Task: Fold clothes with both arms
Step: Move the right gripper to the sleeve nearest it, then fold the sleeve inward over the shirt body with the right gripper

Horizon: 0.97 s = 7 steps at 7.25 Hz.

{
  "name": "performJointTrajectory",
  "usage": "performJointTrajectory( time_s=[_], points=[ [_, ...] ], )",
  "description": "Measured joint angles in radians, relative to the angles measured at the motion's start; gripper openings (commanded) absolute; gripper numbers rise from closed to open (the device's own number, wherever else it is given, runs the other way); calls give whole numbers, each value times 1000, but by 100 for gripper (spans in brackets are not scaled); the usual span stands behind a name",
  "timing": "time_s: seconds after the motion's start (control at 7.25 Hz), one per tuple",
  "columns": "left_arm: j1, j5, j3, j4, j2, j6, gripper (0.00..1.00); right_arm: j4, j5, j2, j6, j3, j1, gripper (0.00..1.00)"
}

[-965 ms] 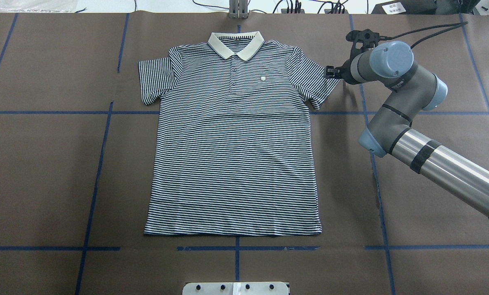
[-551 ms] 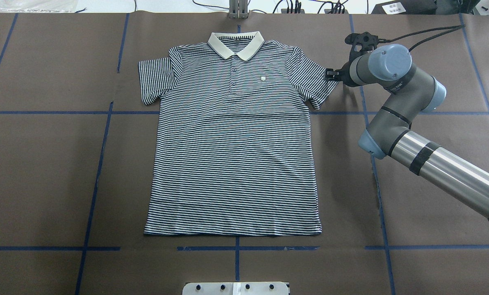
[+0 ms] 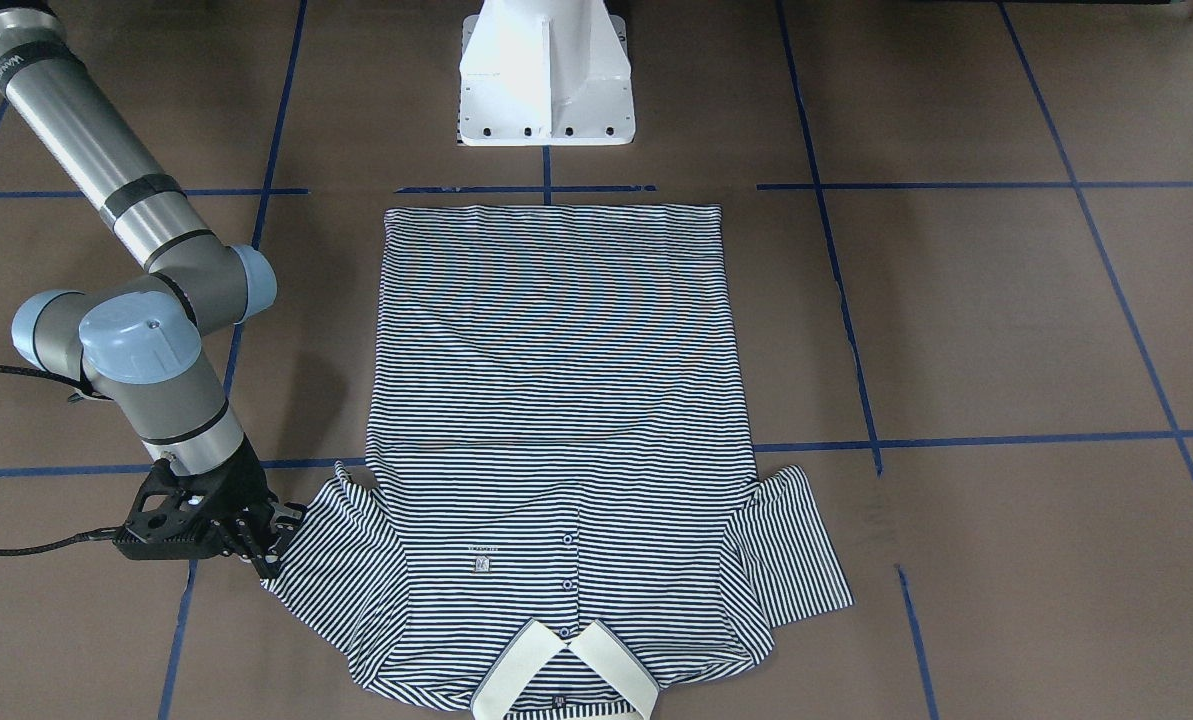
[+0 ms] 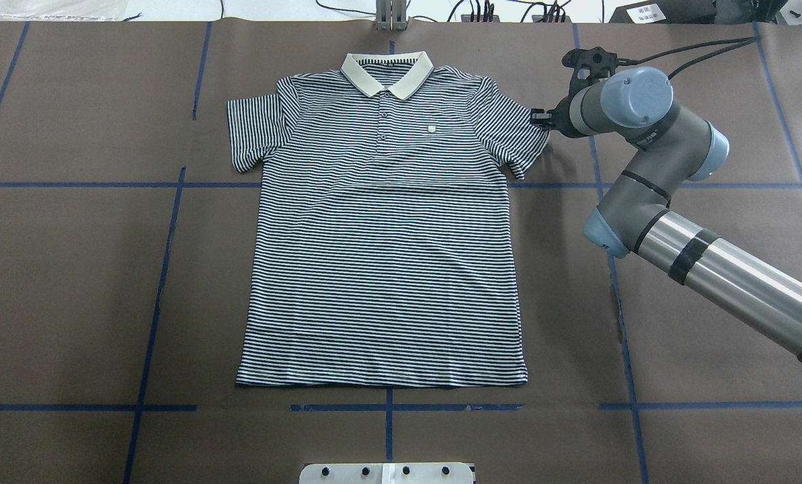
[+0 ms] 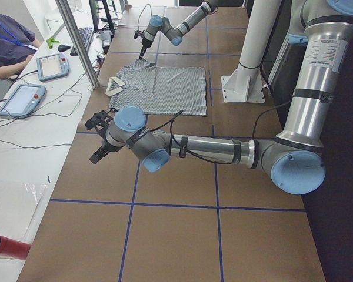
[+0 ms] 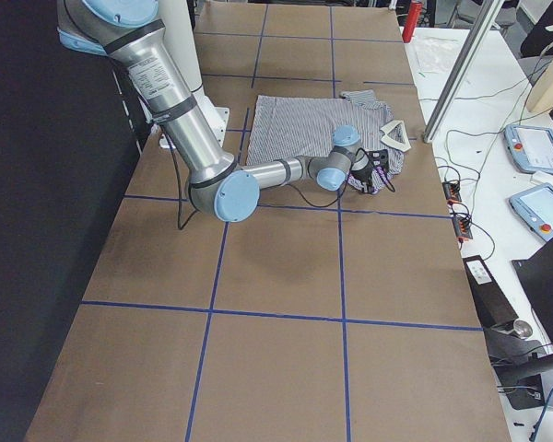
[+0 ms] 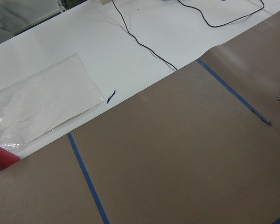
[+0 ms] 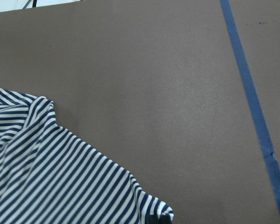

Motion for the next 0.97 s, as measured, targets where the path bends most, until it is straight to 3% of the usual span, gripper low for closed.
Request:
performJointTrajectory(
  time_s=[0.28,0.55,0.97],
  points=[
    [0,0,0,0,1,0,100,-120,-11,64,18,21,-4,0],
    [0,0,1,-1,1,0,100,-317,-119,185,142,25,-57,0],
    [0,0,2,0,1,0,100,-394,-279,346,323,-108,-142,0]
  ],
)
